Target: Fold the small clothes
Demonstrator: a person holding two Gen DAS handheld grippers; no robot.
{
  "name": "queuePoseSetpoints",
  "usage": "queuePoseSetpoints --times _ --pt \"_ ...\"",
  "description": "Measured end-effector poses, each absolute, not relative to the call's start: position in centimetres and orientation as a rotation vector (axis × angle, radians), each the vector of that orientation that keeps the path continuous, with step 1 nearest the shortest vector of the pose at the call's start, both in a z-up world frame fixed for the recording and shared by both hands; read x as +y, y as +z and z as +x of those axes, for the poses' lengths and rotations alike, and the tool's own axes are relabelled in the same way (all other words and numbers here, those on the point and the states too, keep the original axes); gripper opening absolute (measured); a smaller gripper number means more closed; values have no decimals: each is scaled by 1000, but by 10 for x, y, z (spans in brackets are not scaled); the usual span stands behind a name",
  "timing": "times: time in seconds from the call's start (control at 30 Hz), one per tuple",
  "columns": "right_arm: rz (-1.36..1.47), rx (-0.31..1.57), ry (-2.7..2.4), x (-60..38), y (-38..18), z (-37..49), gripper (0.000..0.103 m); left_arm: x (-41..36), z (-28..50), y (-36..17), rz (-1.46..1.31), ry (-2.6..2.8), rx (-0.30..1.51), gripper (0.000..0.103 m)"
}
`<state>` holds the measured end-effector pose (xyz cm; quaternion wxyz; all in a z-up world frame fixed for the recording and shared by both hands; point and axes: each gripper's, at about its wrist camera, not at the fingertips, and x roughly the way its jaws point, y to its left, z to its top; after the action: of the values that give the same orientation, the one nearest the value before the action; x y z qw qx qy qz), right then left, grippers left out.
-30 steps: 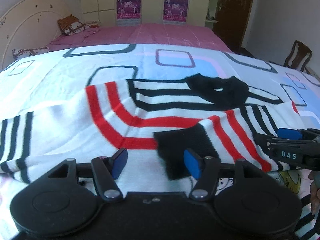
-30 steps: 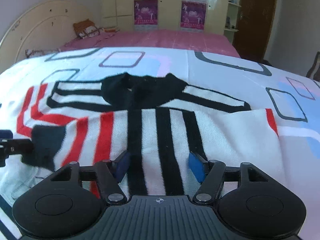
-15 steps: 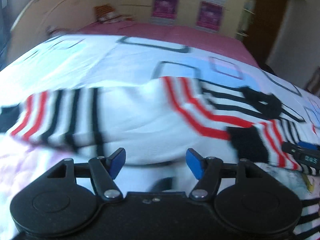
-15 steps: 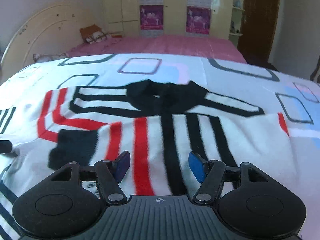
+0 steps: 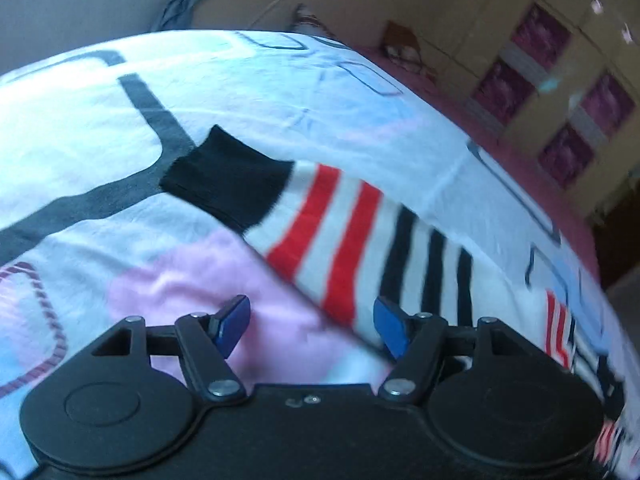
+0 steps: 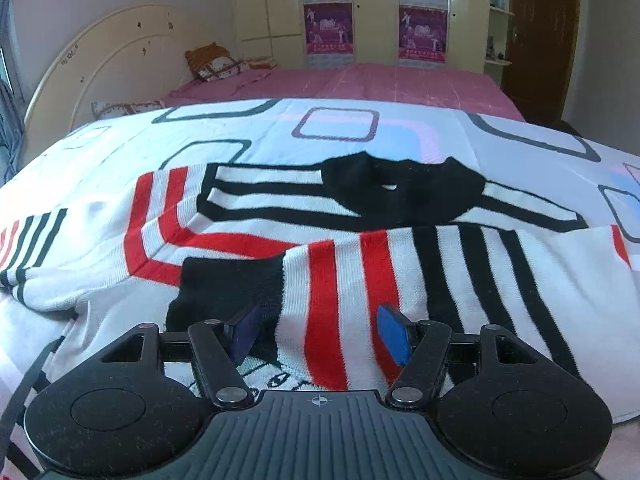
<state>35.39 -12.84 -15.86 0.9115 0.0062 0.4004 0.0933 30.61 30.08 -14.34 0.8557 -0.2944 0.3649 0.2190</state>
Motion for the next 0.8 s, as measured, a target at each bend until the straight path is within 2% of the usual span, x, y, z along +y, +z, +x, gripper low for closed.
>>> queuePoseSetpoints --times 0.07,0.13,0.23,0.33,0.57,0.67,0.8 --pt "7 830 184 -128 -162 355 64 309 312 -146 -632 455 734 60" --pt "-1 832 179 -127 -162 355 64 315 317 -151 -636 465 706 36" --pt "14 802 169 -127 -156 352 64 331 321 -158 -674 488 671 18" --pt "-12 834 159 -123 -164 355 64 330 320 -158 -668 481 658 7" --pt "34 816 148 -129 -160 356 64 288 322 -110 -552 326 568 6" --pt "-3 832 167 -128 -163 357 64 247 332 -81 -482 181 545 6" --pt "94 777 155 -146 -147 350 64 174 346 -57 -397 -39 550 6"
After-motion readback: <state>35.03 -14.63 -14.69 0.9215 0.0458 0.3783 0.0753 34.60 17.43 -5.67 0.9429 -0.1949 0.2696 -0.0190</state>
